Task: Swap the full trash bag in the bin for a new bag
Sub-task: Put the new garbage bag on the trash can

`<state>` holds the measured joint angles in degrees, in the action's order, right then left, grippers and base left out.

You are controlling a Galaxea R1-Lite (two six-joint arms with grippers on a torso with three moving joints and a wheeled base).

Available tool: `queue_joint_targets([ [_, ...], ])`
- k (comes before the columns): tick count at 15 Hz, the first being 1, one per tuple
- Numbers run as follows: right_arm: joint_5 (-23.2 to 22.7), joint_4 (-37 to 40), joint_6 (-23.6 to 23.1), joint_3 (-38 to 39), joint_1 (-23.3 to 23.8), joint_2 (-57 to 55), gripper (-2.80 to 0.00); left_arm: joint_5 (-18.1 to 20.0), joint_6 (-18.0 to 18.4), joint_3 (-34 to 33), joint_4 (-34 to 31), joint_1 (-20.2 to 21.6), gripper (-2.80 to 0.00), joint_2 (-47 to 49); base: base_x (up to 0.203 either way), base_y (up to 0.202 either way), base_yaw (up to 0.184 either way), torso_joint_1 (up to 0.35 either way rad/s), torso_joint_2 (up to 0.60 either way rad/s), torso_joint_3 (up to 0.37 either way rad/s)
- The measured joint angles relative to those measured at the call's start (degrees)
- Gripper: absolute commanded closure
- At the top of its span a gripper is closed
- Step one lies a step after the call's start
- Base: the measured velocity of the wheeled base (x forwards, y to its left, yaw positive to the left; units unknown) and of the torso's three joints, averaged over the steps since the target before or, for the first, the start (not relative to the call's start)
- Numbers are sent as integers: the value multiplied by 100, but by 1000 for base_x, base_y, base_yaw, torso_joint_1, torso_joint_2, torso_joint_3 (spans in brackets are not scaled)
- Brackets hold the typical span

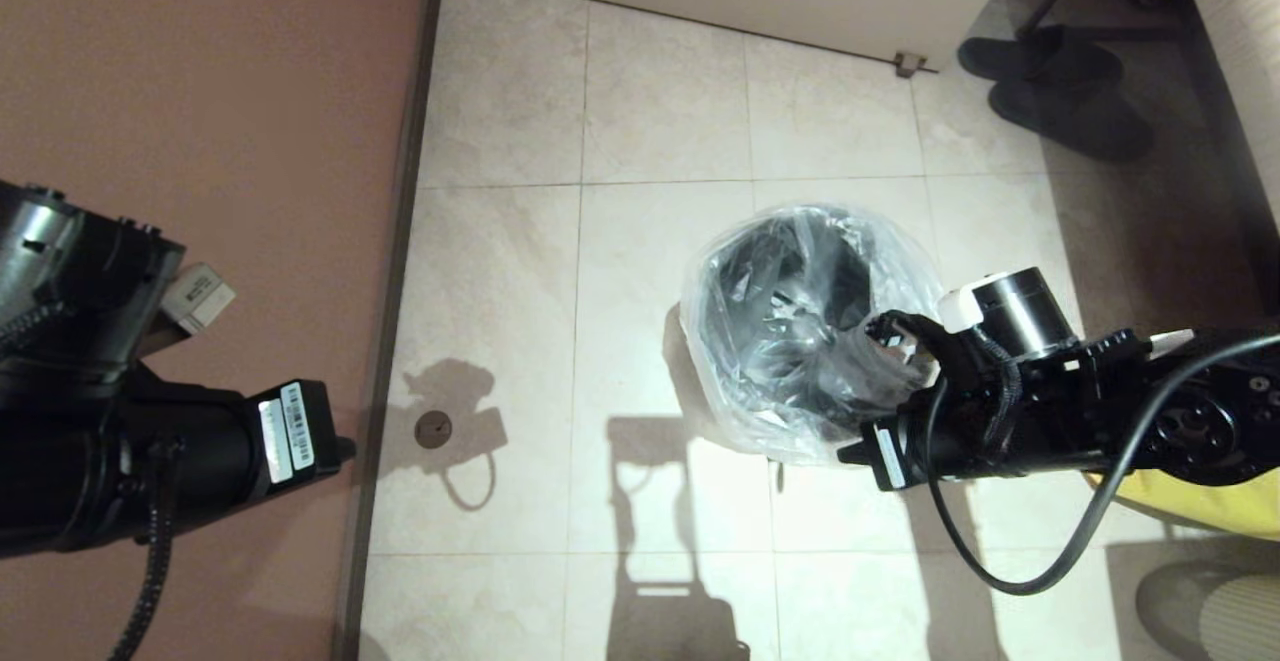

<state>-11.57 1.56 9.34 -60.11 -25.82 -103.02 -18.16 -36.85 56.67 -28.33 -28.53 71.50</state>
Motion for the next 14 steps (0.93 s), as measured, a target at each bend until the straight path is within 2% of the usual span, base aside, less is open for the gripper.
queue_joint_targets([
  [5,17,-231,27,0,-9,-326,0,17,0,-17,13,-2,0,-17,0,0,0,0,0,0],
  [8,0,-107,80,61,-9,-6,0,15,-2,-80,63,-5,0,-89,0,0,0,0,0,0],
  [14,-105,644,877,129,75,1275,0,34,-10,-224,91,4,0,-424,0,0,0,0,0,0],
])
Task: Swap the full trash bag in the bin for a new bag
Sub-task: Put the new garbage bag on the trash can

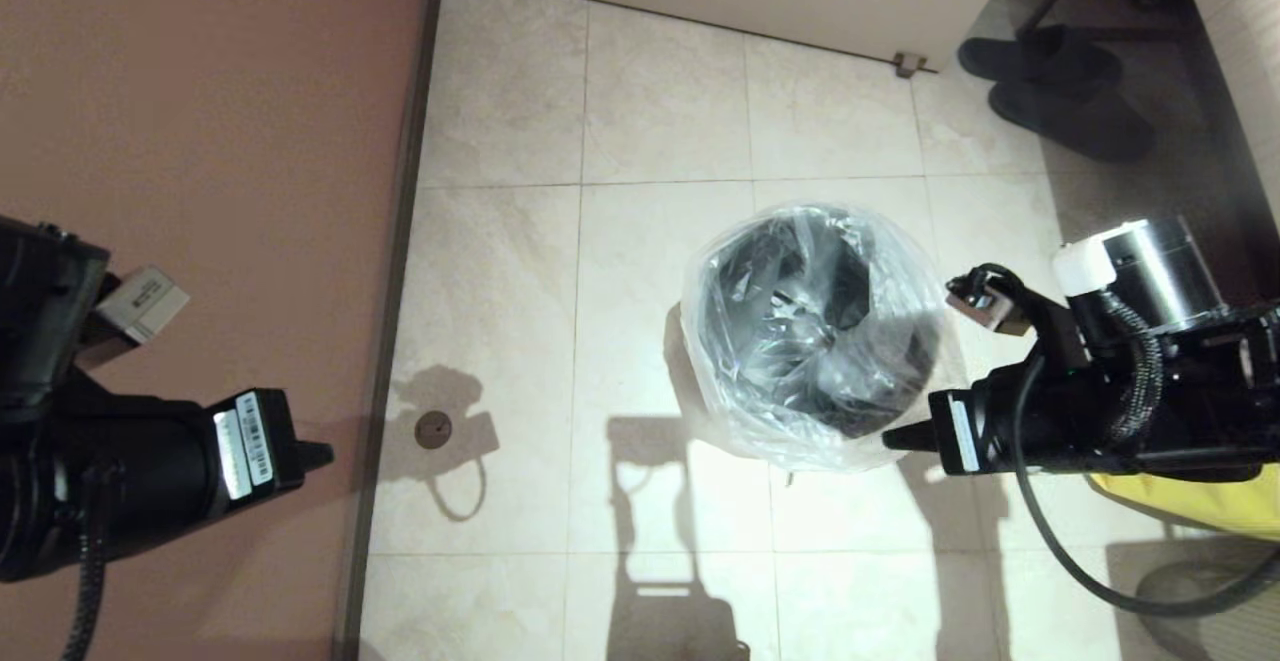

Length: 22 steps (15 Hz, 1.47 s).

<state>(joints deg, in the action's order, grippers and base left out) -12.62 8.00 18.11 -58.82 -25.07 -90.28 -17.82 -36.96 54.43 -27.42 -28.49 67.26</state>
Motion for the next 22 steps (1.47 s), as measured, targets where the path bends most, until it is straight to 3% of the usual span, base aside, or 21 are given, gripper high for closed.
queue_joint_targets([
  [2,11,-470,482,-5,134,256,0,-4,8,-9,69,-1,0,-46,0,0,0,0,0,0],
  [4,44,-1289,634,-5,326,196,0,-23,24,-43,338,-4,0,-64,0,0,0,0,0,0],
  [11,109,-2661,-138,-244,761,-827,0,-76,138,-90,430,-15,0,-94,0,0,0,0,0,0],
  [15,568,-2743,-724,-466,979,-1206,0,-96,138,-66,431,-15,0,-111,0,0,0,0,0,0],
  [19,617,-3179,-761,-632,1215,-1462,0,-199,141,-63,441,-12,0,-147,0,0,0,0,0,0],
  [22,606,-3305,-542,-630,1322,-1529,0,-183,141,-77,441,-15,0,-149,0,0,0,0,0,0],
])
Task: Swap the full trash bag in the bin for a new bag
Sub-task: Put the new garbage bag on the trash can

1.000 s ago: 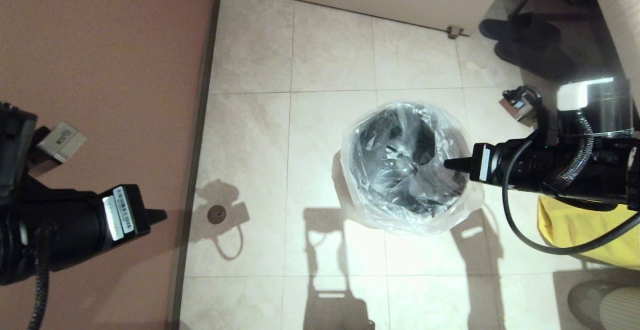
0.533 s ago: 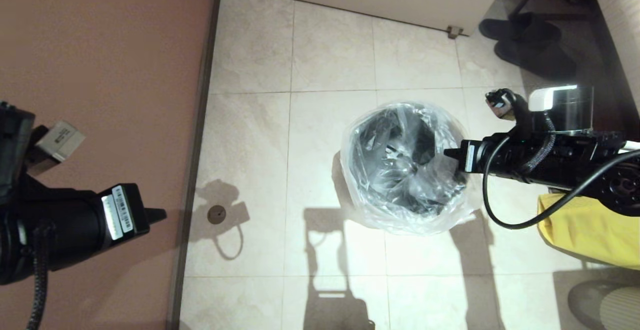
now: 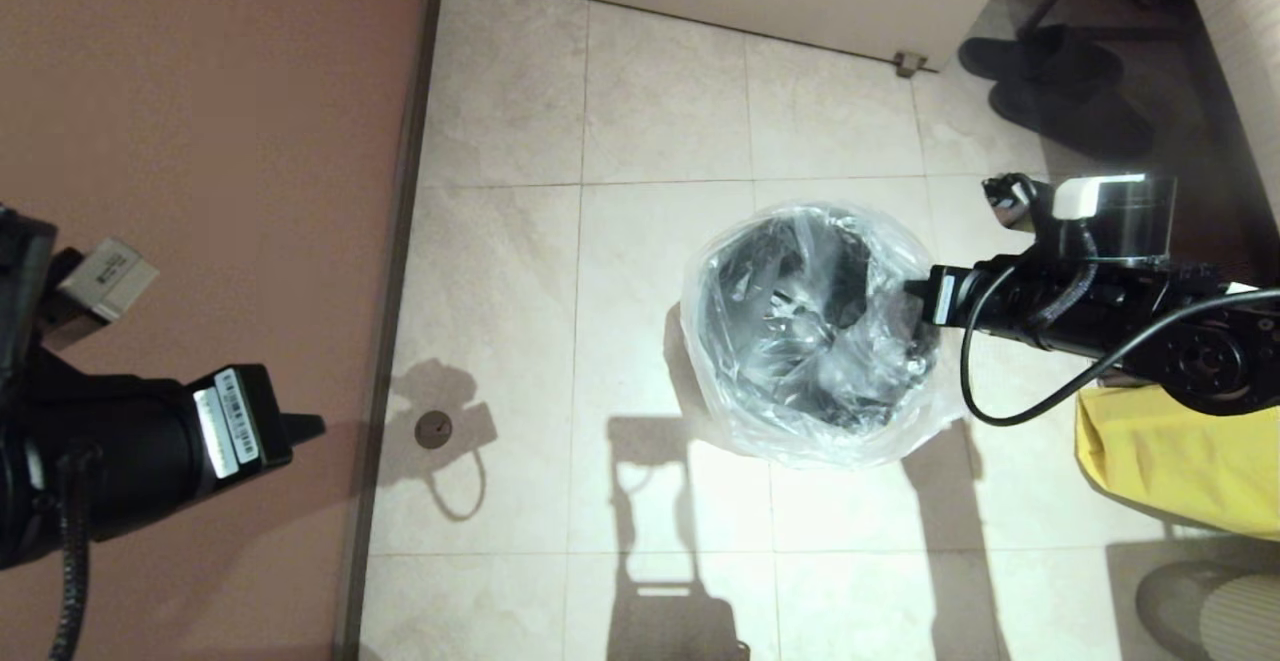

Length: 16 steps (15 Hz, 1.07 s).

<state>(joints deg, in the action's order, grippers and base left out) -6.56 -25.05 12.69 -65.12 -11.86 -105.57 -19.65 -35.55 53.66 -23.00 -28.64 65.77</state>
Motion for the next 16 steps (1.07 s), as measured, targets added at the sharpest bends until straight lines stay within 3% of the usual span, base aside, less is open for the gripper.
queue_joint_targets([
  [8,-17,-475,119,-12,393,-135,0,9,-3,-9,18,-2,0,0,0,0,0,0,0,0],
  [11,-156,-525,506,-12,444,-16,0,11,-2,-6,19,-7,0,0,0,0,0,0,0,0],
  [16,-171,-514,526,49,439,127,0,13,1,-6,21,-5,0,2,0,0,0,0,0,0],
])
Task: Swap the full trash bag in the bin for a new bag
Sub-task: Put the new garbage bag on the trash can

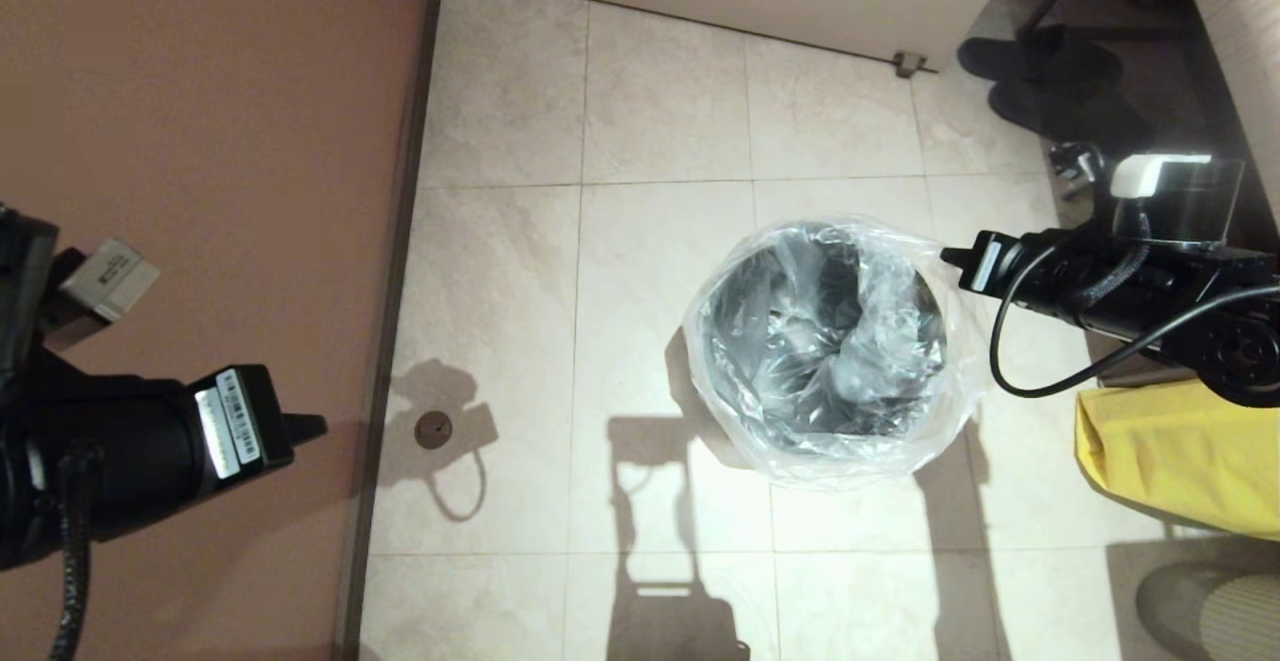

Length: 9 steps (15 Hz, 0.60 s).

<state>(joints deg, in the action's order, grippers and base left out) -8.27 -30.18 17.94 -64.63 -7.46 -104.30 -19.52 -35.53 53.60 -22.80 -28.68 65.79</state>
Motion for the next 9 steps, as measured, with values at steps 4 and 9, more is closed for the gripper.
queue_joint_targets([
  [4,6,-18,-19,2,-11,-126,0,-11,-3,-7,-10,2,0,-2,0,0,0,0,0,0],
  [9,43,-451,-107,-8,-9,-642,0,-11,-4,-33,-2,2,0,-6,0,0,0,0,0,0],
])
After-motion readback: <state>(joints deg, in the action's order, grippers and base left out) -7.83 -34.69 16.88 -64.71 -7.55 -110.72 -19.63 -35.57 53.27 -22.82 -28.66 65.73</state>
